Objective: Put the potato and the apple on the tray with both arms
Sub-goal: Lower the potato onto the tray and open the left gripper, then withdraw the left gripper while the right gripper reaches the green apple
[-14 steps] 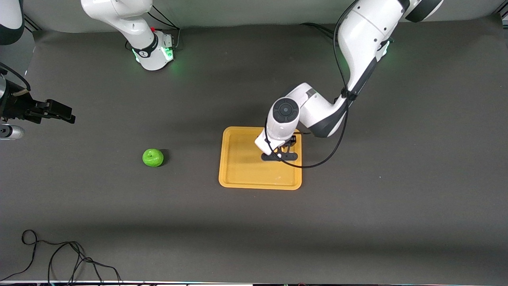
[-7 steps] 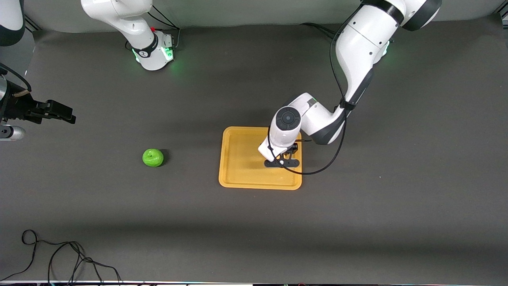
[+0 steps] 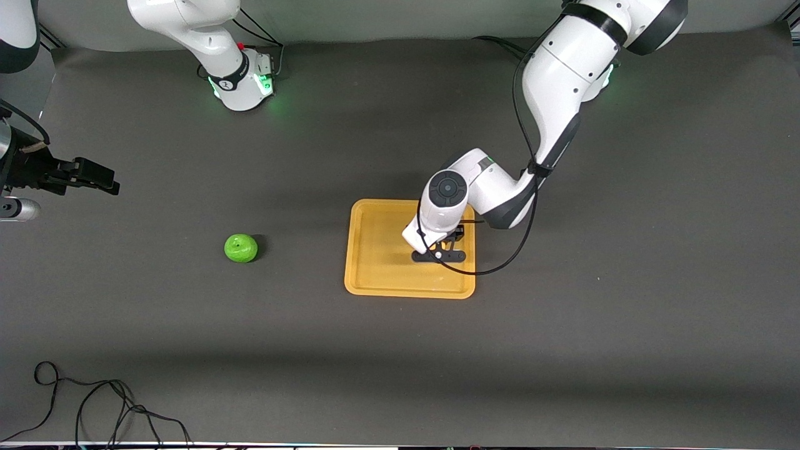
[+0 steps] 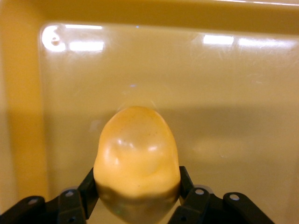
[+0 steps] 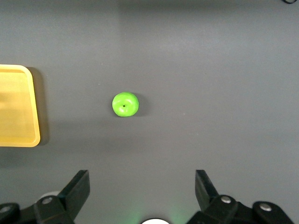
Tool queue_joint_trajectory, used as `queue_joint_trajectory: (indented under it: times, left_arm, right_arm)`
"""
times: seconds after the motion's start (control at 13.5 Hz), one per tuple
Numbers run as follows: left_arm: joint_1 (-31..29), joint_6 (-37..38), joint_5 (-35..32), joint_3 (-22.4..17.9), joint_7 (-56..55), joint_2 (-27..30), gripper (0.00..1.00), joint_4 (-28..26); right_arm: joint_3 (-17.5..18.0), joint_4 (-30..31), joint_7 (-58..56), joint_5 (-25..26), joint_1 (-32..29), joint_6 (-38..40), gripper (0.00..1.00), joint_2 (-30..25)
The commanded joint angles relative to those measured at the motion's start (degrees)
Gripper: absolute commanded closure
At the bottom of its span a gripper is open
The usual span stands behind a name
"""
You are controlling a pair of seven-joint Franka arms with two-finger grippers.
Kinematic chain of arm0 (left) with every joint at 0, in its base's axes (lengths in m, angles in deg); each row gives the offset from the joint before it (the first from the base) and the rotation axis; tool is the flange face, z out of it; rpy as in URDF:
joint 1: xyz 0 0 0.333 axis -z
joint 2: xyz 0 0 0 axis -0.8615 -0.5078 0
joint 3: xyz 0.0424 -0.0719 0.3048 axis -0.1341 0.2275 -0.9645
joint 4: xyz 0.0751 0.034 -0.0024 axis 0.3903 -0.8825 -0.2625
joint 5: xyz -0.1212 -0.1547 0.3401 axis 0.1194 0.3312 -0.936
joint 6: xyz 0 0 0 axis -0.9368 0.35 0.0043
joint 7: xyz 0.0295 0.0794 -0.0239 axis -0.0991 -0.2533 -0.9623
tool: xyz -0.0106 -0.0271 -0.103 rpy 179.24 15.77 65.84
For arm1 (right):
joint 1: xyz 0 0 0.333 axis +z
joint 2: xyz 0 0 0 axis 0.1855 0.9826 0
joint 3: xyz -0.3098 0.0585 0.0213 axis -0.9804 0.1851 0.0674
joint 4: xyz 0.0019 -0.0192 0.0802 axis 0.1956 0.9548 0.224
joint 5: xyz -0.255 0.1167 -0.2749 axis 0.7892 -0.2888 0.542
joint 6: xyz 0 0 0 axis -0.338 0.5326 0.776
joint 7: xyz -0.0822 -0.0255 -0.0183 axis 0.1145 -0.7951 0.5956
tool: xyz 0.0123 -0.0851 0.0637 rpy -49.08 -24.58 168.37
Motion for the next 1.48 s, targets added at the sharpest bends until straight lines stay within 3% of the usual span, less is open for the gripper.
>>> queue_joint_trajectory:
  times: [0.0,0.07,0.15,0.52,1.03,1.4]
  left_arm:
    - [0.70,0.24,-1.39,-0.51,-1.06,-0.84,0.33,1.60]
    - [0.70,0.42,-1.48,-0.42,-0.97,-0.75,0.16,1.60]
    - [0.61,0.42,-2.26,-0.42,-1.06,-0.75,0.11,1.60]
    - [0.61,0.77,-2.45,-0.42,-1.23,-0.40,0.01,1.60]
    - [-0.97,15.43,-1.30,0.71,1.05,3.90,0.00,6.43]
    - [-7.54,26.14,5.63,2.30,8.94,13.20,0.00,6.61]
  right_arm:
    - [0.15,-0.98,0.60,0.70,0.54,0.71,0.00,0.36]
    - [0.15,-0.98,0.60,0.70,0.62,0.71,0.00,0.36]
    - [0.15,-0.98,0.60,0.70,1.06,0.71,0.00,0.36]
    - [0.15,-0.98,0.60,0.70,1.15,0.79,0.00,0.01]
    - [0.24,-0.89,0.60,0.70,1.33,0.79,0.00,0.01]
    - [0.24,-1.07,0.69,0.61,1.33,1.23,0.00,-1.05]
